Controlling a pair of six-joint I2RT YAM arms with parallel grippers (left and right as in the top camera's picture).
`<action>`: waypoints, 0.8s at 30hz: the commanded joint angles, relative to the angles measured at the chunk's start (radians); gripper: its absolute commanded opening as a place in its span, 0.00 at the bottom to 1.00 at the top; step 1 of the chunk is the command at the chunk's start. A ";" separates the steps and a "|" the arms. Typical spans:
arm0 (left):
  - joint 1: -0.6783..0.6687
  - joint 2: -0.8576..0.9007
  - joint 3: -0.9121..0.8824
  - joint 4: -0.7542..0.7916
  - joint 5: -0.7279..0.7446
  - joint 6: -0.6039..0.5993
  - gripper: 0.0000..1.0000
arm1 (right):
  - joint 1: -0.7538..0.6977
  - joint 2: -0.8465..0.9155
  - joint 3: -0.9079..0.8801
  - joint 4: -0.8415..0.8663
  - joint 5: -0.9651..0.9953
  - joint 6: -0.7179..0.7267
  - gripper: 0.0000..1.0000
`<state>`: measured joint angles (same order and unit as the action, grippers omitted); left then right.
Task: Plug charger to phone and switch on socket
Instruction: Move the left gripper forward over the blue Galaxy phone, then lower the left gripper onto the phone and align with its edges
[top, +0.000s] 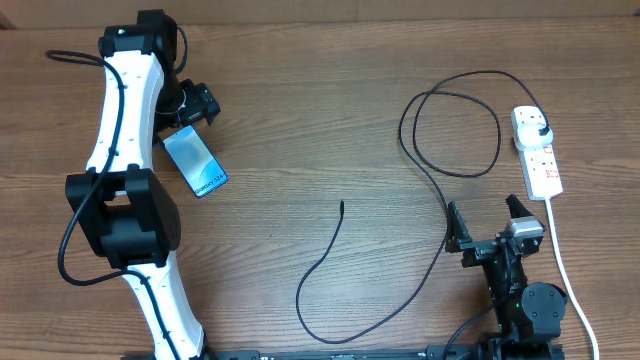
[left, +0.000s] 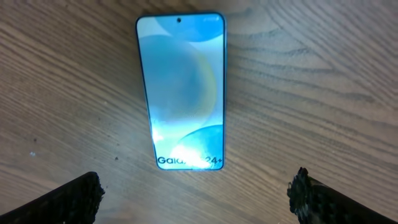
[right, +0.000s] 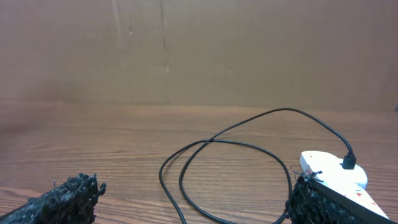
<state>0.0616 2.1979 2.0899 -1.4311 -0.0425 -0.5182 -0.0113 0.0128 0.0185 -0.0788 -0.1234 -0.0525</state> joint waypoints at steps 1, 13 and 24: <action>0.001 0.006 0.020 0.023 -0.019 -0.006 1.00 | 0.005 -0.011 -0.011 0.005 0.003 -0.001 1.00; -0.112 0.006 -0.003 -0.003 -0.218 -0.088 0.99 | 0.005 -0.011 -0.011 0.005 0.003 -0.001 1.00; -0.122 0.006 -0.192 0.097 -0.199 -0.088 0.99 | 0.005 -0.011 -0.011 0.005 0.003 -0.001 1.00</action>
<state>-0.0742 2.1979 1.9575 -1.3643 -0.2382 -0.5854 -0.0113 0.0128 0.0185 -0.0788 -0.1226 -0.0525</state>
